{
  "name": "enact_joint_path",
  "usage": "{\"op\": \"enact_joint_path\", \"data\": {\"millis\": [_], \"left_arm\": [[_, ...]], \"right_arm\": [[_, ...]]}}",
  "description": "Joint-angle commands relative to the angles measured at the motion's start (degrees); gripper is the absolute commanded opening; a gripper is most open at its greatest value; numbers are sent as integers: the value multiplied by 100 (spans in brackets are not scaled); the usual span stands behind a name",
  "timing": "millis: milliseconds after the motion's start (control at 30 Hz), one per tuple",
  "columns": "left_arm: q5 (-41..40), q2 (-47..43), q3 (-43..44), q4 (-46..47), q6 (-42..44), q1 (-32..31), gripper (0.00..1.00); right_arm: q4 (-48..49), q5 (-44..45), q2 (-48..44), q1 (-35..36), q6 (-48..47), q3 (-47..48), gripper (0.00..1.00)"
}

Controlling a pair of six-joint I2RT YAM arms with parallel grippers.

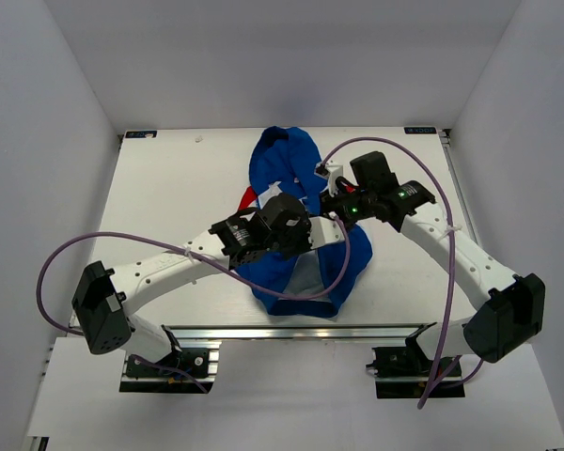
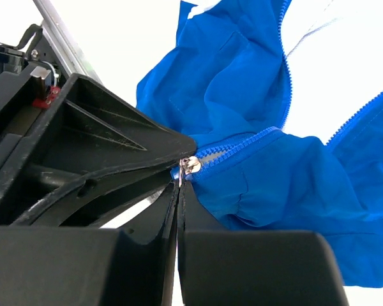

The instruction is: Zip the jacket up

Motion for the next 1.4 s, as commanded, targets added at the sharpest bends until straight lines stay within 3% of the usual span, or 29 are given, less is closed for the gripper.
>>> {"op": "enact_joint_path", "data": {"millis": [0,133,200,367,600,1033,1233,1367], "left_arm": [[-101,36,203,-80,-54,-23,36],[-119,27,186,-18,-54,-23,19],[-110,-7,186,-18,-36,-23,0],[-110,-113,133,43,-27,-23,0],[162,-613,-95,184,43,-23,0],[347,-869,-192,149,69,-23,0],[496,-1044,-297,183,-106,-23,0],[777,-1185,-499,228,-668,-23,0]], "right_arm": [[250,-343,-210,-10,-62,47,0],[233,-290,-201,-10,-70,73,0],[224,-194,-201,-10,-62,73,0],[224,70,-148,-10,26,38,0],[276,1263,97,-10,114,20,0],[1032,2074,624,-10,71,-165,0],[1393,2549,1292,-151,-35,318,0],[1683,2531,1863,-335,-88,819,0]]}}
